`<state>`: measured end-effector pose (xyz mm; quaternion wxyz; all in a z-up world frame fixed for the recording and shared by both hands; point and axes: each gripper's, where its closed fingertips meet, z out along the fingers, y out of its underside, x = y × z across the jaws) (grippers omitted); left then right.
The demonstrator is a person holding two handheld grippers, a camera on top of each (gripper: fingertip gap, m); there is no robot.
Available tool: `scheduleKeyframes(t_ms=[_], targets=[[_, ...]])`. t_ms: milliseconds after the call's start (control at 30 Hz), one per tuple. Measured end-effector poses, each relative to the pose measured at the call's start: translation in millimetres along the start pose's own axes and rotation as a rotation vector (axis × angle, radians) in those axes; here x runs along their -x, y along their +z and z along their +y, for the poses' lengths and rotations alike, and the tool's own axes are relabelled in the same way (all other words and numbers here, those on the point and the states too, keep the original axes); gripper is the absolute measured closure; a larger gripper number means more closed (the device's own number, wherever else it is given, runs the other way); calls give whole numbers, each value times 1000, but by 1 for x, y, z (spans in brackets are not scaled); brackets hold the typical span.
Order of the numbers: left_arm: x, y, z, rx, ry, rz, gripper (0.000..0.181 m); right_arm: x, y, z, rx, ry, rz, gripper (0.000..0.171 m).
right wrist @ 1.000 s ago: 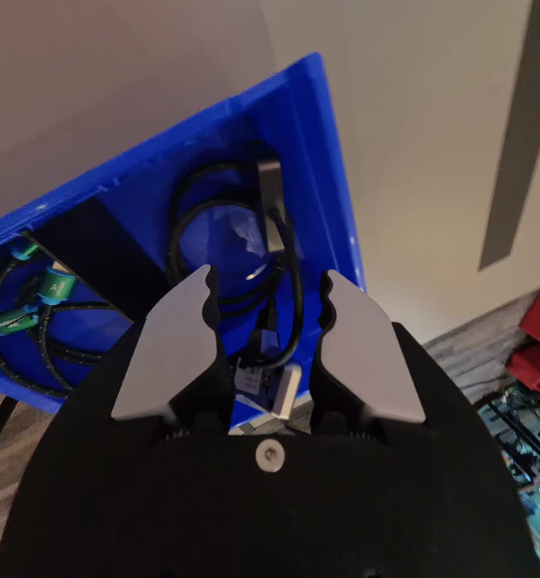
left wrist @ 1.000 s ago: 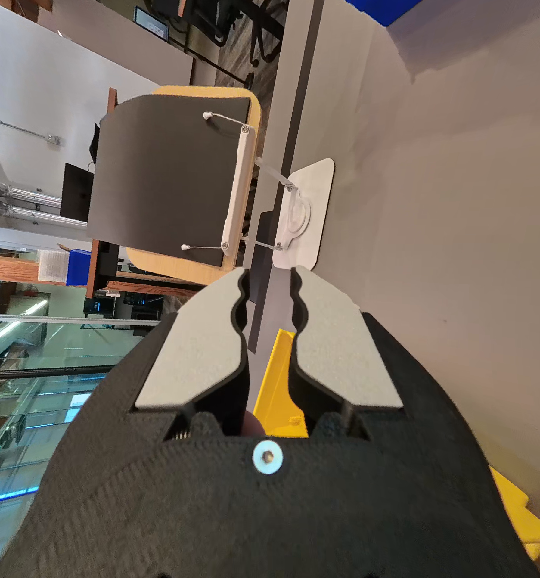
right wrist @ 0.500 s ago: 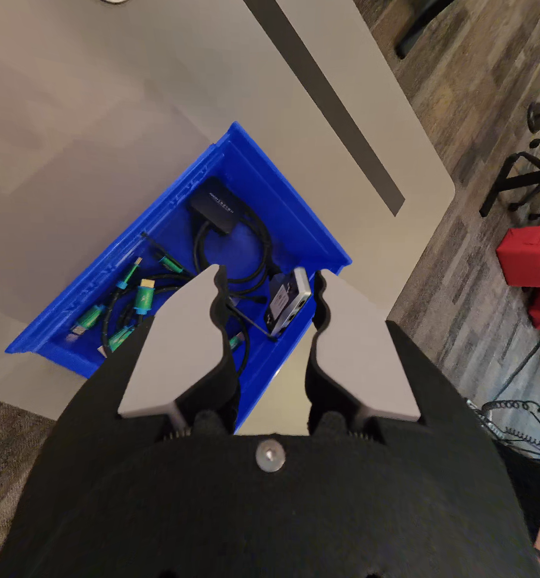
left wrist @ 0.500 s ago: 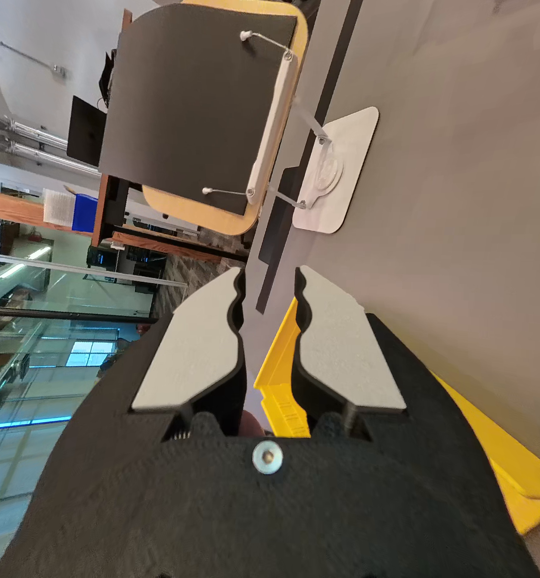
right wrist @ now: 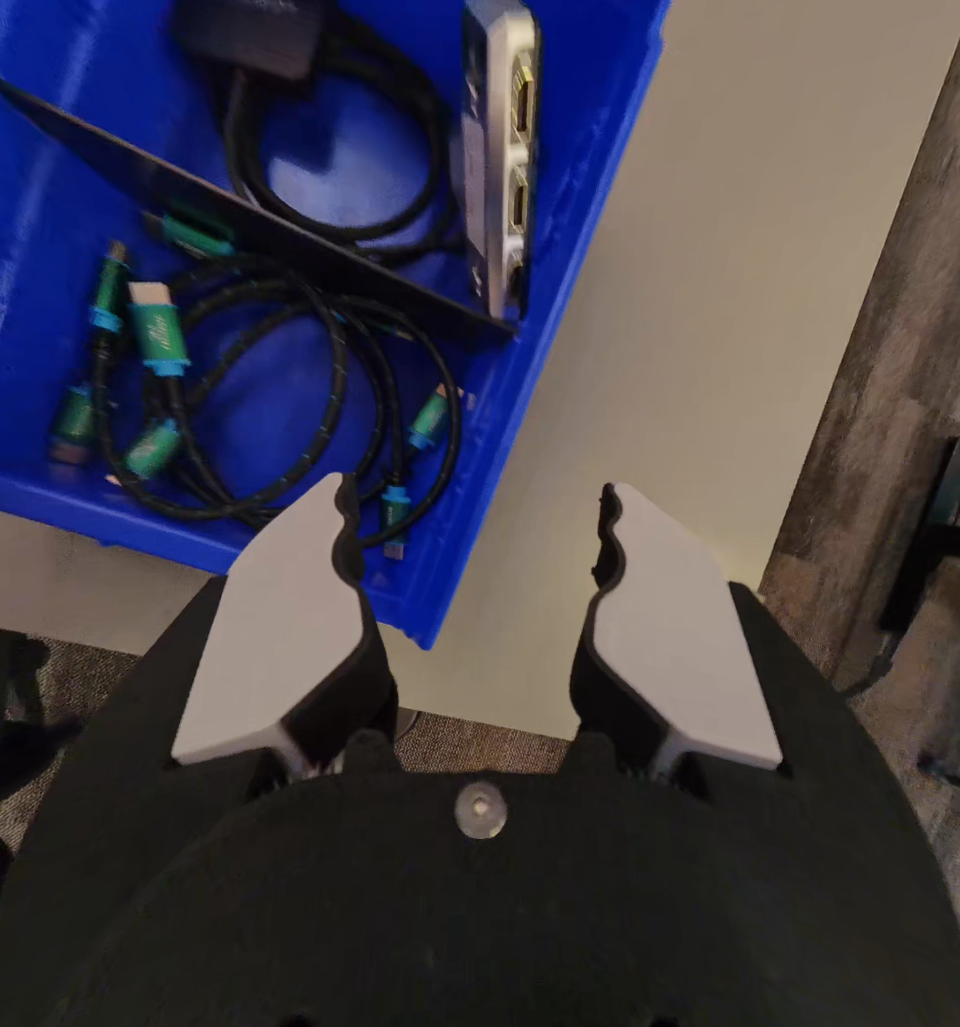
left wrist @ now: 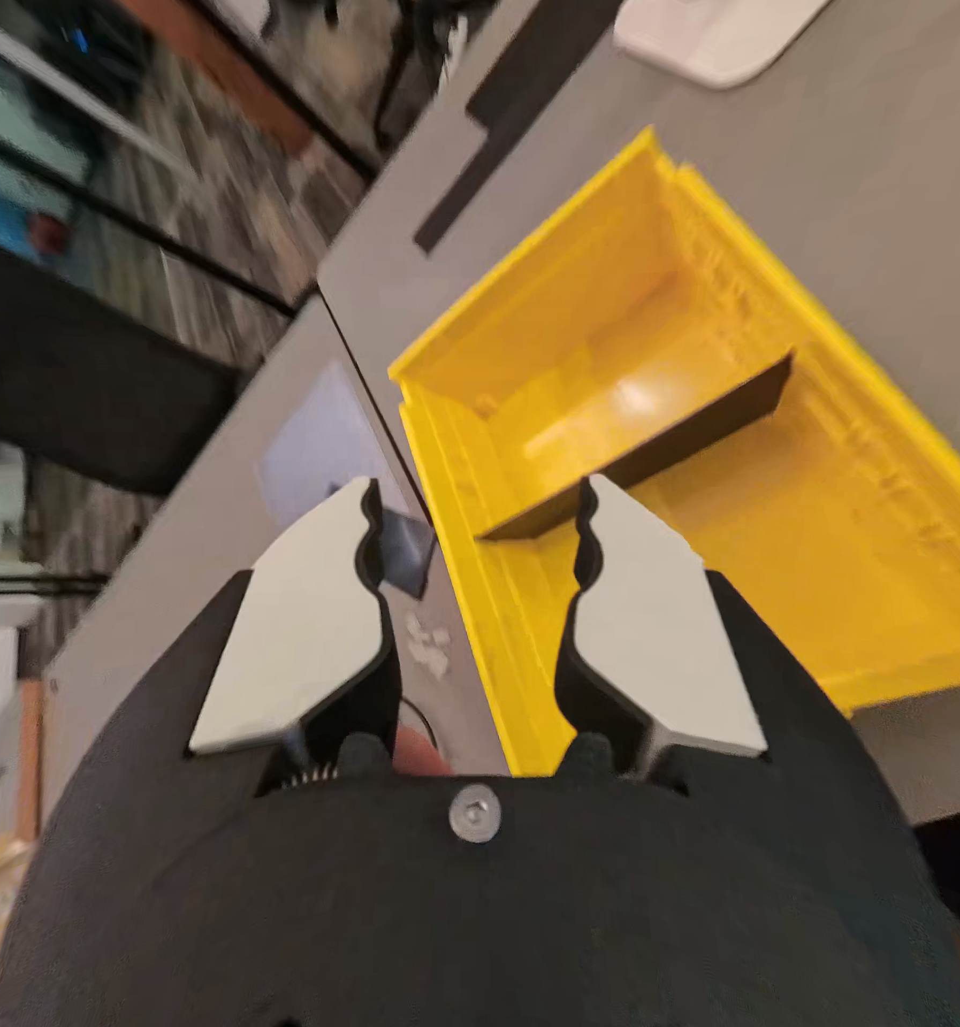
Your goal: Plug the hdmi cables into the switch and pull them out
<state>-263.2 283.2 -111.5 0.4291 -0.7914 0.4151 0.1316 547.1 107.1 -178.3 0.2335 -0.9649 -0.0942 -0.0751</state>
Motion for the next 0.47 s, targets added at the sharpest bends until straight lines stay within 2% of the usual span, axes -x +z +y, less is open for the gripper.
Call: scheduleKeyframes(t_ms=[67, 133, 333, 400, 467], targets=[[-1, 12, 43, 116, -113, 32, 111, -6, 11, 13, 0, 24, -11, 89], [0, 19, 75, 181, -203, 32, 109, 2, 21, 23, 1, 71, -104, 92], [-9, 37, 142, 274, -407, 75, 108, 15, 40, 43, 70, 68, -169, 126], [-18, 46, 154, 287, -442, 116, 120, 23, 47, 46, 88, 56, -203, 141], [-27, 55, 167, 313, -460, 148, 135, 28, 55, 47, 103, 45, -213, 144]])
